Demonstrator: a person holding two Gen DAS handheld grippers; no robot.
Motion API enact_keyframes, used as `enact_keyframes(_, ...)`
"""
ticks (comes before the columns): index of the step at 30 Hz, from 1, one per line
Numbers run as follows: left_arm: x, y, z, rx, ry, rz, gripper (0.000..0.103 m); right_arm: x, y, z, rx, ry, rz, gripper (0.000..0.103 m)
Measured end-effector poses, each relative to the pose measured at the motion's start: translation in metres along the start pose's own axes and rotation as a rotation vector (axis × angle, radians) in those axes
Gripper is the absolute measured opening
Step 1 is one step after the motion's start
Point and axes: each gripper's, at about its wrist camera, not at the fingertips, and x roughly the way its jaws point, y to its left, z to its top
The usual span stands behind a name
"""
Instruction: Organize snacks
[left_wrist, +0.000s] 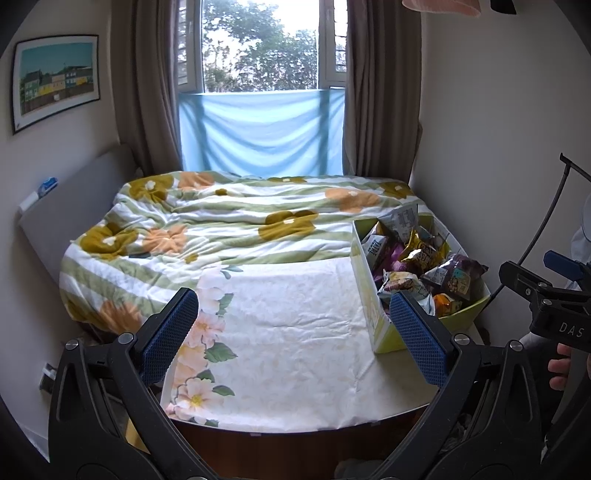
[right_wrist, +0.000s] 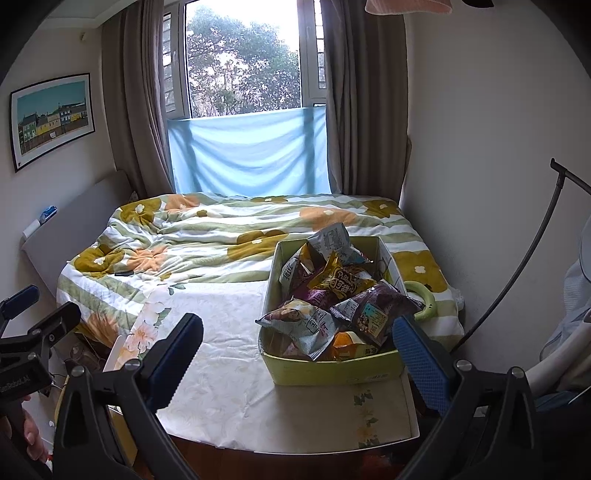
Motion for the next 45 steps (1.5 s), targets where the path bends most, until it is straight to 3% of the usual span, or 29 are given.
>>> enact_keyframes(35, -0.003, -0.003, -0.007, -0.020, 0.009, -0.003, 0.103, 0.003, -0.004, -0.008, -0.002, 0.008, 0.002, 0.102)
enact_keyframes(45, -0.021, -0.006, -0.013, -0.009, -0.032, -0.005, 0.103, -0.006, 0.001, -0.016, 0.003, -0.002, 0.005, 0.102)
